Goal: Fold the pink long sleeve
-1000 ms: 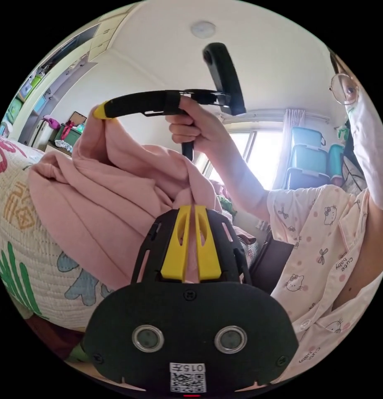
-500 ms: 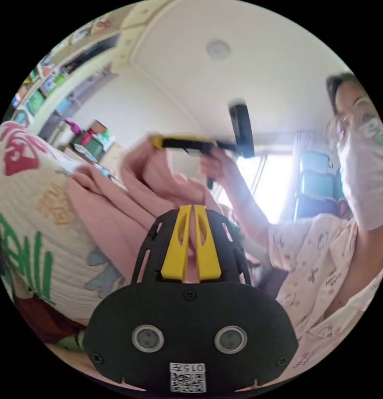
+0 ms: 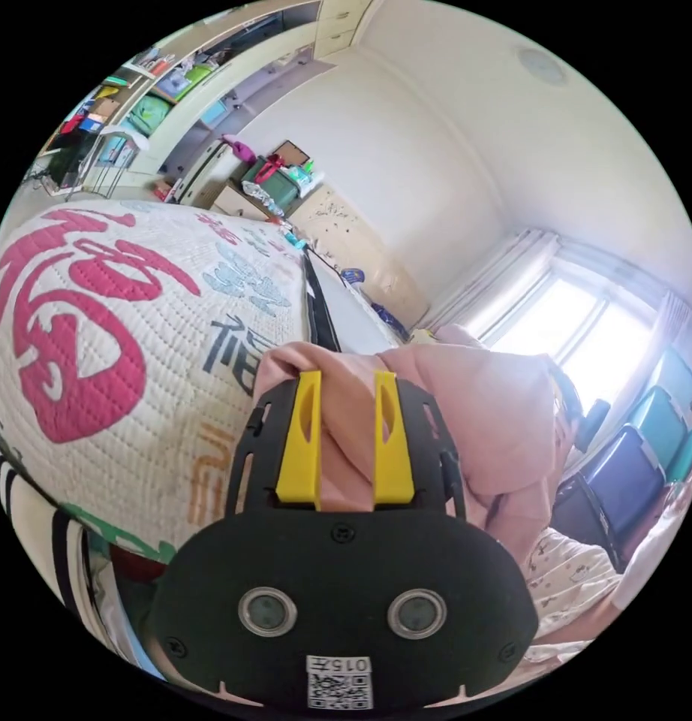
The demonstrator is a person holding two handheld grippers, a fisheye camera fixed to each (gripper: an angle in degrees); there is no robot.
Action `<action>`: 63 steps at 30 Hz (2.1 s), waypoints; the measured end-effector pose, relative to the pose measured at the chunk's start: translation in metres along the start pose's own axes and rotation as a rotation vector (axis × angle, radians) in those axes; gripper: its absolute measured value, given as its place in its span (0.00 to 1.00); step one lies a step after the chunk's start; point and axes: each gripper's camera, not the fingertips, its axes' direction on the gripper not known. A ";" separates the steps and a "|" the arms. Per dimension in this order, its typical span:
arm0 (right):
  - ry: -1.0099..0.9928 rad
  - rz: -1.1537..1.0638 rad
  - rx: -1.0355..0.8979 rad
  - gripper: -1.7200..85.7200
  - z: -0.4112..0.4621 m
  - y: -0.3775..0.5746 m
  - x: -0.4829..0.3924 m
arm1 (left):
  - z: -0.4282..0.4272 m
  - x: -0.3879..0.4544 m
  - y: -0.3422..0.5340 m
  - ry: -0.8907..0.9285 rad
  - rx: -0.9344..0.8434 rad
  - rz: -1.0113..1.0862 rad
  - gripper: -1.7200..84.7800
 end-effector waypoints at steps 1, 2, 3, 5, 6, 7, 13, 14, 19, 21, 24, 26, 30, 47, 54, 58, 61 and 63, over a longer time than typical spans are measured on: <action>-0.019 0.034 0.000 0.05 -0.010 -0.008 0.000 | 0.004 -0.001 -0.006 -0.015 -0.010 -0.006 0.12; -0.022 0.067 0.011 0.04 -0.018 -0.014 -0.002 | 0.009 -0.002 -0.011 -0.021 -0.025 -0.014 0.11; -0.018 0.075 0.015 0.04 -0.022 -0.018 -0.004 | 0.011 -0.001 -0.013 -0.027 -0.030 -0.015 0.10; 0.008 0.092 0.015 0.03 -0.032 -0.036 -0.017 | 0.010 0.012 -0.018 -0.091 -0.032 0.030 0.07; 0.008 0.100 0.018 0.03 -0.035 -0.041 -0.020 | 0.007 0.017 -0.018 -0.099 -0.018 0.049 0.06; -0.001 0.119 0.027 0.03 -0.044 -0.051 -0.027 | -0.001 0.027 -0.018 -0.112 0.019 0.083 0.05; 0.075 0.156 0.147 0.02 -0.123 -0.106 -0.070 | -0.065 0.099 -0.019 -0.081 0.287 0.201 0.03; 0.090 0.163 0.183 0.02 -0.145 -0.117 -0.079 | -0.079 0.119 -0.016 -0.087 0.357 0.253 0.03; 0.146 0.170 0.347 0.02 -0.238 -0.163 -0.124 | -0.141 0.202 0.000 -0.127 0.637 0.475 0.02; 0.169 0.163 0.418 0.02 -0.268 -0.178 -0.145 | -0.162 0.225 0.000 -0.101 0.696 0.523 0.02; 0.176 0.147 0.496 0.02 -0.304 -0.203 -0.177 | -0.189 0.255 -0.003 -0.063 0.756 0.588 0.02; 0.180 0.126 0.575 0.02 -0.321 -0.221 -0.198 | -0.202 0.271 -0.003 -0.049 0.805 0.637 0.03; 0.201 0.108 0.625 0.02 -0.323 -0.262 -0.221 | -0.210 0.288 -0.003 -0.040 0.863 0.696 0.03; 0.618 0.217 -0.211 0.03 0.202 -0.392 -0.080 | 0.155 0.090 -0.161 -0.435 0.285 0.449 0.02; 0.784 -0.028 -0.333 0.04 0.279 -0.399 -0.106 | 0.256 -0.001 -0.172 -0.470 0.033 0.397 0.02; 0.740 0.062 -0.347 0.06 0.266 -0.433 -0.082 | 0.240 -0.044 -0.177 -0.273 0.095 0.302 0.02; 0.685 0.118 -0.291 0.06 0.237 -0.455 -0.069 | 0.238 -0.079 -0.182 -0.165 0.098 0.187 0.02; 0.674 0.140 -0.257 0.06 0.218 -0.468 -0.065 | 0.238 -0.100 -0.183 -0.090 0.093 0.113 0.02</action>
